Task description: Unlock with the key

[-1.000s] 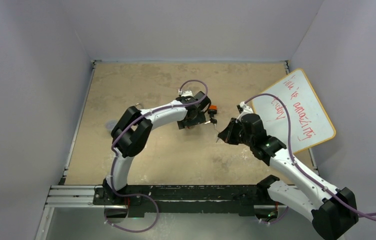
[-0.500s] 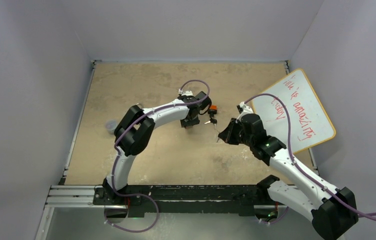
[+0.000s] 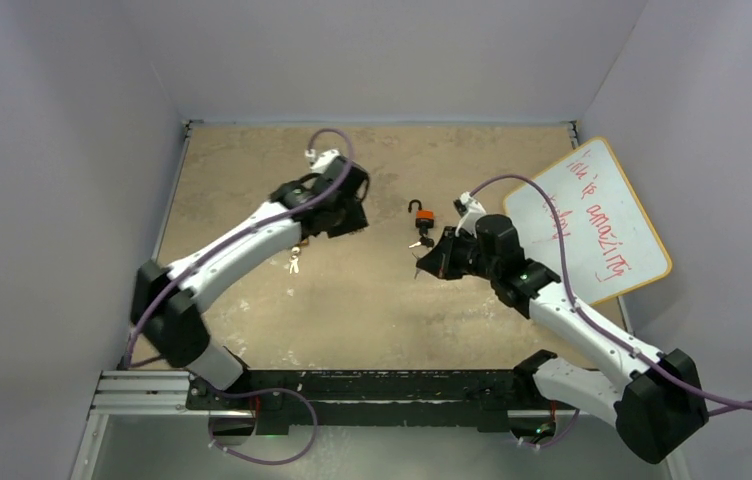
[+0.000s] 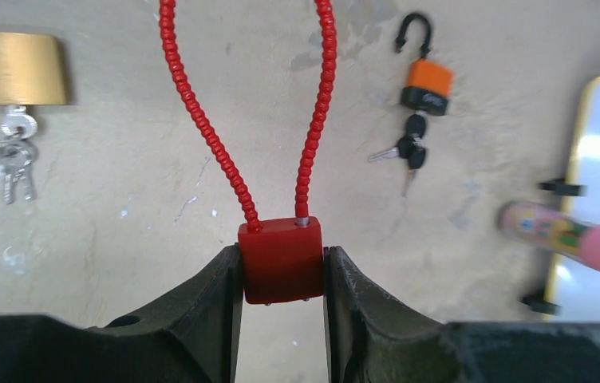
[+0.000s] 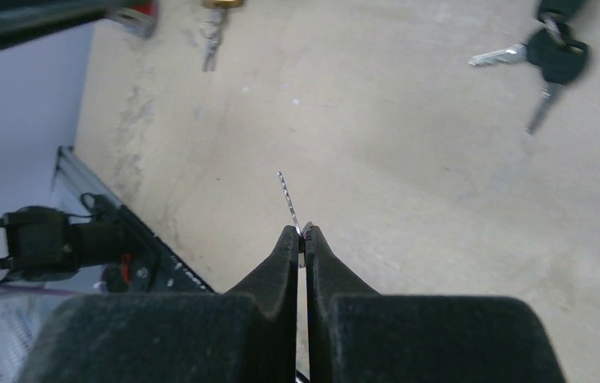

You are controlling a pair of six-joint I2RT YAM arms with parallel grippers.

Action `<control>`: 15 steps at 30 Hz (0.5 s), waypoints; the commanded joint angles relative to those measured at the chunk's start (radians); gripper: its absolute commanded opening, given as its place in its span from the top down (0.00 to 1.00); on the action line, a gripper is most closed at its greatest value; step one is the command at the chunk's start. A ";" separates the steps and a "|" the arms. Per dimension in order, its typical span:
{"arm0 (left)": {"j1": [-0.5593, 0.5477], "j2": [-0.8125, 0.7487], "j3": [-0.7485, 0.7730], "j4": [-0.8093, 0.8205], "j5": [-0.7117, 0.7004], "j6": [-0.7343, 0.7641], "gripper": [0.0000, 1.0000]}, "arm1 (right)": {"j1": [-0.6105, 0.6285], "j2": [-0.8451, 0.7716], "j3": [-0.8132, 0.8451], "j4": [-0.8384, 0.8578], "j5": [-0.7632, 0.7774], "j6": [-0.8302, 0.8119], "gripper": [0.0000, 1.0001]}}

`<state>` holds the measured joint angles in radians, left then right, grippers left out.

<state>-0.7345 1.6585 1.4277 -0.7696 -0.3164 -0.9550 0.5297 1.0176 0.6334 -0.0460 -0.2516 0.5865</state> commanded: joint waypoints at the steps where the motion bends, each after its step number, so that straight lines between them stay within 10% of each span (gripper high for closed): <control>1: 0.076 -0.252 -0.100 0.012 0.108 0.018 1.00 | 0.010 0.043 0.064 0.180 -0.162 0.028 1.00; 15: 0.249 -0.413 -0.028 -0.191 0.596 -0.073 1.00 | 0.191 0.129 0.209 0.366 -0.308 0.110 1.00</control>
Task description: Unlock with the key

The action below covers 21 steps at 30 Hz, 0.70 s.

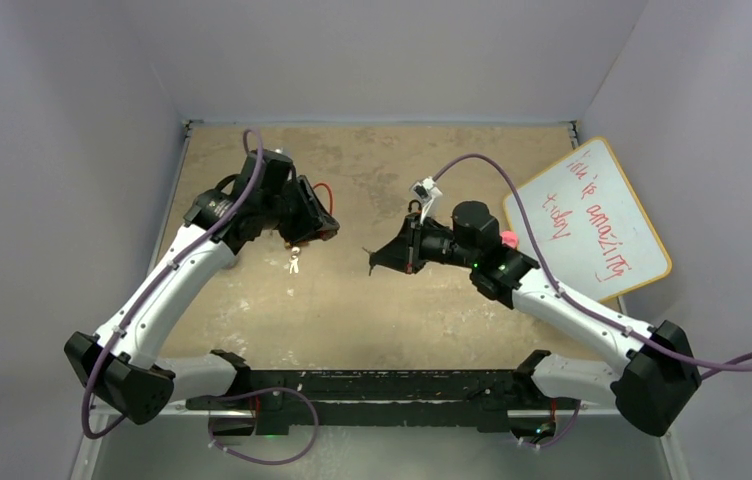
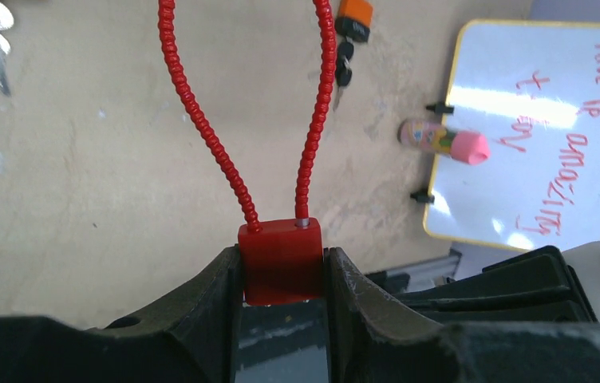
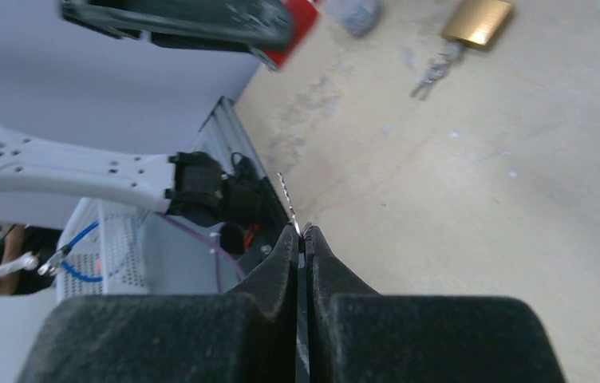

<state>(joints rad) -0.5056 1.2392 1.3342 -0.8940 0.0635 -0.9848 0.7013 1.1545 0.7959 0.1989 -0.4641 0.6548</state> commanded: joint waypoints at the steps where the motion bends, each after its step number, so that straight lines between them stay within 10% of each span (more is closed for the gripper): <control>1: 0.022 0.009 0.062 -0.065 0.256 -0.059 1.00 | 0.019 -0.006 0.046 0.138 -0.132 0.044 1.00; 21: 0.023 -0.013 -0.050 -0.016 0.403 -0.206 1.00 | 0.020 -0.038 0.027 0.070 -0.260 -0.112 1.00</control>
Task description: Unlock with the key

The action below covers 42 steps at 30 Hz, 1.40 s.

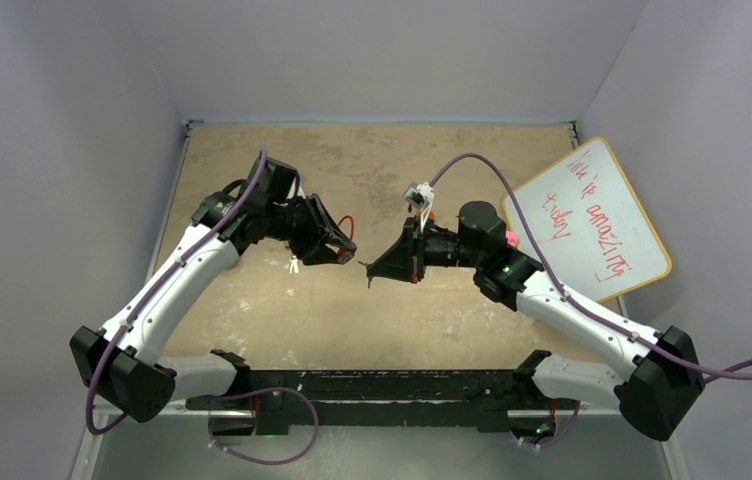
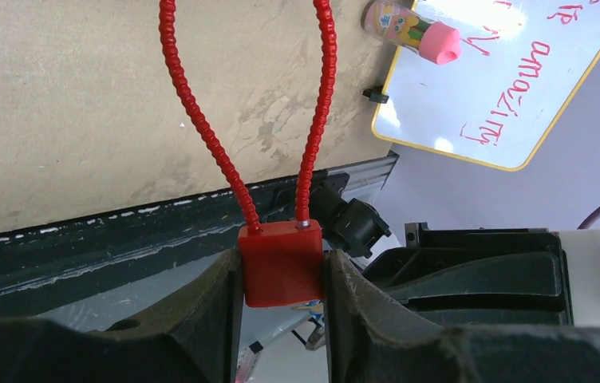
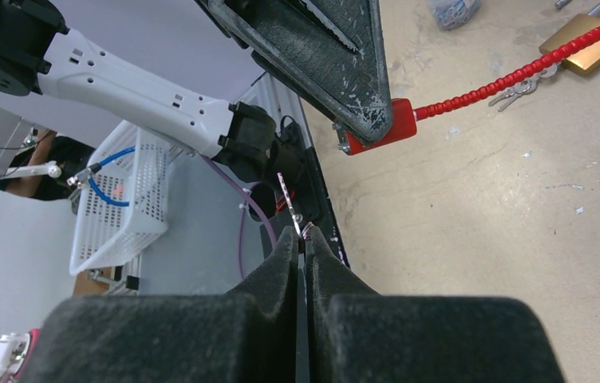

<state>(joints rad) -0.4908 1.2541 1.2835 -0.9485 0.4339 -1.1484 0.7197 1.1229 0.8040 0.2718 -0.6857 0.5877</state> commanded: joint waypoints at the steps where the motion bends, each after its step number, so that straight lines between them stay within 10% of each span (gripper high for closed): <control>1: 0.008 -0.028 -0.003 0.038 0.030 -0.042 1.00 | 0.001 -0.002 0.020 -0.003 -0.045 -0.046 1.00; 32: 0.008 -0.071 -0.109 0.172 0.018 -0.073 1.00 | 0.010 0.078 0.045 -0.024 -0.032 -0.058 1.00; 42: -0.002 -0.132 -0.127 0.239 -0.350 -0.065 1.00 | 0.012 0.128 0.091 0.001 0.197 0.143 1.00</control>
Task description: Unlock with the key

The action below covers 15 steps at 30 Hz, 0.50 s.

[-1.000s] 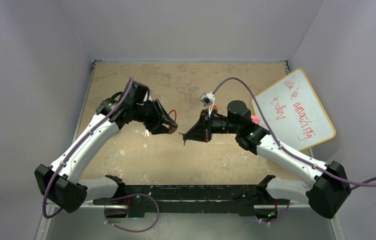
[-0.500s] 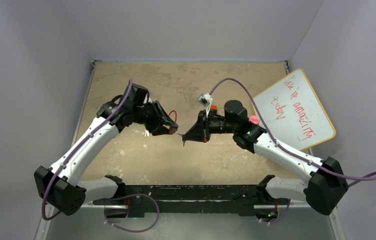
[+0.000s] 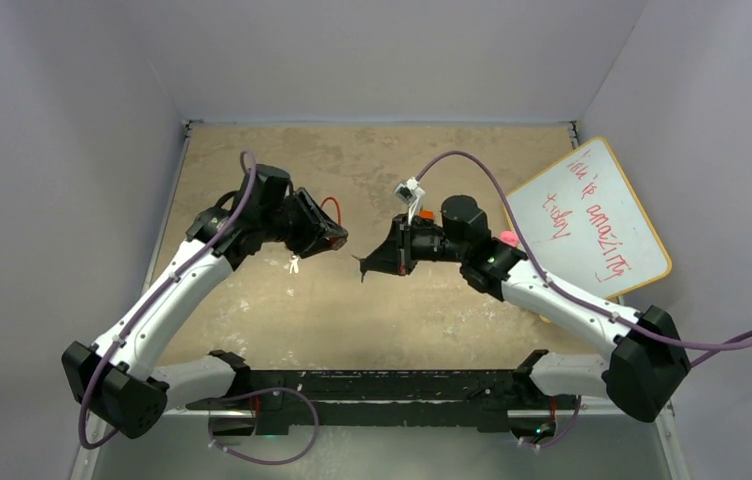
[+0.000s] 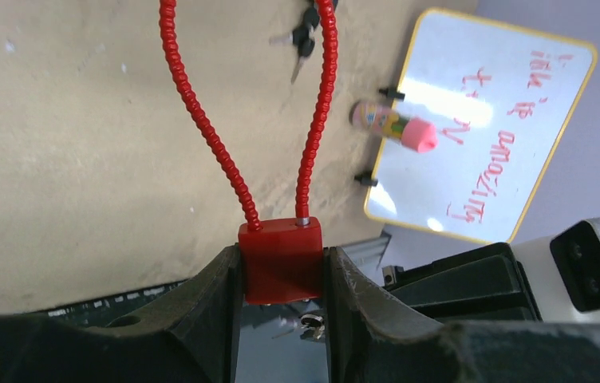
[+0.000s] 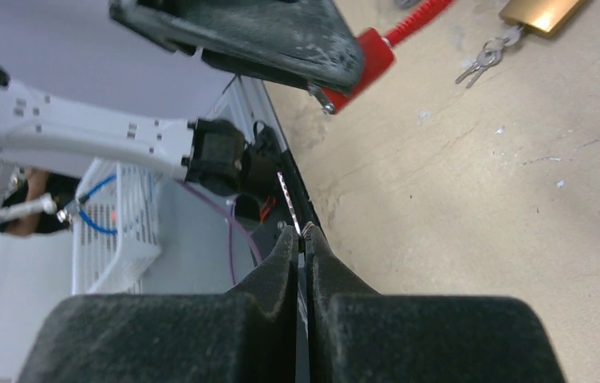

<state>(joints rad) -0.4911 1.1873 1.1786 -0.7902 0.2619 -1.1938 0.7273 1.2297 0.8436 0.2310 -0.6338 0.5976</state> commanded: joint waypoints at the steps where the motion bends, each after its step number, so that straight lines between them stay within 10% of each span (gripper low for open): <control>1: -0.001 -0.071 -0.032 0.085 -0.200 -0.023 1.00 | 0.009 0.035 0.056 0.050 0.156 0.159 1.00; 15: -0.001 -0.038 0.014 0.054 -0.310 0.046 1.00 | 0.103 0.215 0.233 -0.022 0.233 0.340 1.00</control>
<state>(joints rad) -0.4915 1.1492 1.1500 -0.7654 -0.0265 -1.1812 0.8082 1.4372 1.0176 0.2108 -0.4240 0.8799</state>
